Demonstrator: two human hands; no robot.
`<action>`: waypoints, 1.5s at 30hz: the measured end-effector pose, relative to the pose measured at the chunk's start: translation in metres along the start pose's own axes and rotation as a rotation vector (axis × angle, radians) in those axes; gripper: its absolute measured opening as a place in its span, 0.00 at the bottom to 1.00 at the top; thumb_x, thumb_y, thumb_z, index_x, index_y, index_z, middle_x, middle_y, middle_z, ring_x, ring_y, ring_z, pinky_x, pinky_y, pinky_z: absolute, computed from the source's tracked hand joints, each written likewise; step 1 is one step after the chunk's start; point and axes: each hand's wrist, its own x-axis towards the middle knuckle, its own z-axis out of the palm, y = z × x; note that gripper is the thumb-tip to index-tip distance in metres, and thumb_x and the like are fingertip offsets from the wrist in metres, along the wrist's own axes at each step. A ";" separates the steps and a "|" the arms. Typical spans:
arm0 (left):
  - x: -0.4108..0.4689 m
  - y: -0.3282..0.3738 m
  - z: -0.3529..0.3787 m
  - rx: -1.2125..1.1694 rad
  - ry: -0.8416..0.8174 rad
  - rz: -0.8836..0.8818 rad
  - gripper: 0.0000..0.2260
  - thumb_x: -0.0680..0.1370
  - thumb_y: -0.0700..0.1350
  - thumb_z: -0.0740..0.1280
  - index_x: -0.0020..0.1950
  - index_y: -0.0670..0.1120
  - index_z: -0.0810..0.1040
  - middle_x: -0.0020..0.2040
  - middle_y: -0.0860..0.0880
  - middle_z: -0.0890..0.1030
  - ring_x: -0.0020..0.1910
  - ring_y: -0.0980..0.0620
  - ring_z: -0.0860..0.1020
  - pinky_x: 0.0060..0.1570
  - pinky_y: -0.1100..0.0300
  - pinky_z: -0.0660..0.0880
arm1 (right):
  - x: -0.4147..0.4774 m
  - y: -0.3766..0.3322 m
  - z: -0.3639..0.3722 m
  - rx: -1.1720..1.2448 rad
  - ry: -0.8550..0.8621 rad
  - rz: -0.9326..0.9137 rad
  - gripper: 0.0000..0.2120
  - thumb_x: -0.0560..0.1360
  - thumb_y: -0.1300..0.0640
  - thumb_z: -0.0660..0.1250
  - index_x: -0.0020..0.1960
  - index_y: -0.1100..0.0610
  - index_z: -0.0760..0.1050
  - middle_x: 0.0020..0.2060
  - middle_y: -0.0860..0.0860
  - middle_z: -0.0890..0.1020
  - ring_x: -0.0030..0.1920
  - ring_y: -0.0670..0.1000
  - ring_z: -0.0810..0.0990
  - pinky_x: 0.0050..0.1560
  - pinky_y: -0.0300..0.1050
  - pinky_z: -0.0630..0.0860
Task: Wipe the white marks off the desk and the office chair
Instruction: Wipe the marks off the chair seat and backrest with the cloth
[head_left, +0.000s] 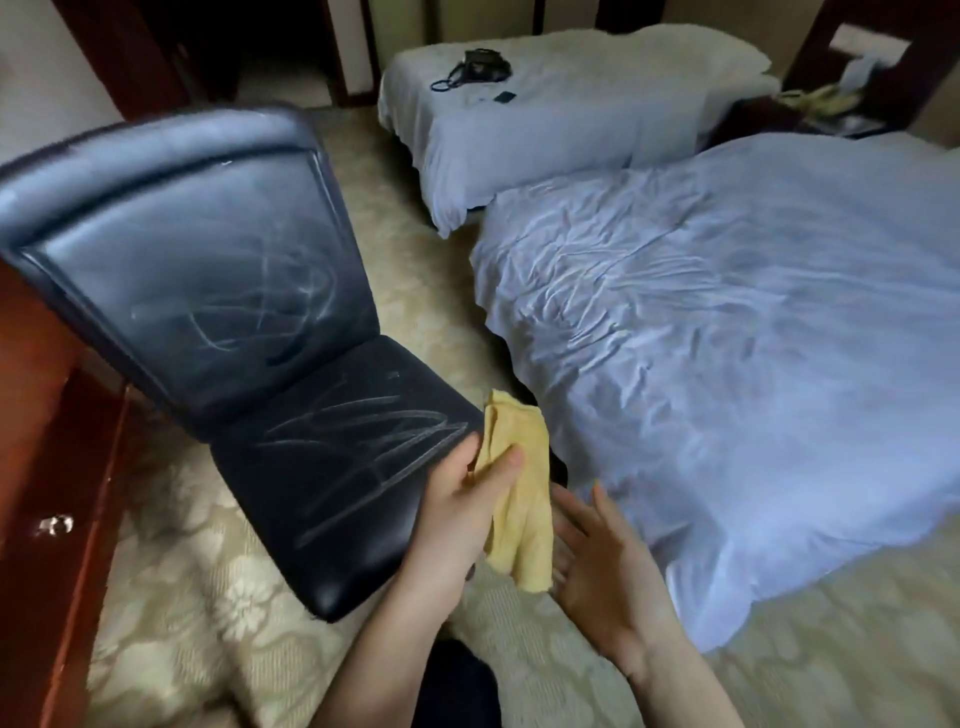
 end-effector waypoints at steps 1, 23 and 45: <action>0.011 0.001 0.001 -0.003 -0.021 0.005 0.07 0.78 0.43 0.66 0.53 0.50 0.81 0.48 0.52 0.85 0.48 0.55 0.82 0.48 0.63 0.78 | 0.007 -0.008 0.001 0.004 -0.006 -0.005 0.26 0.72 0.42 0.63 0.64 0.58 0.75 0.60 0.56 0.79 0.58 0.56 0.78 0.52 0.50 0.76; 0.184 -0.025 -0.095 -0.160 0.594 -0.224 0.09 0.77 0.42 0.67 0.57 0.49 0.79 0.44 0.46 0.84 0.50 0.47 0.81 0.46 0.61 0.76 | 0.252 -0.087 0.114 -0.327 -0.331 0.541 0.20 0.73 0.49 0.65 0.57 0.62 0.80 0.59 0.61 0.79 0.58 0.60 0.79 0.59 0.55 0.75; 0.163 -0.224 -0.042 -0.338 1.351 -0.311 0.09 0.78 0.43 0.64 0.55 0.54 0.78 0.55 0.53 0.81 0.55 0.53 0.79 0.56 0.52 0.68 | 0.562 -0.082 0.052 -1.092 -0.245 -0.169 0.16 0.80 0.51 0.60 0.66 0.52 0.73 0.61 0.53 0.78 0.59 0.53 0.77 0.60 0.53 0.73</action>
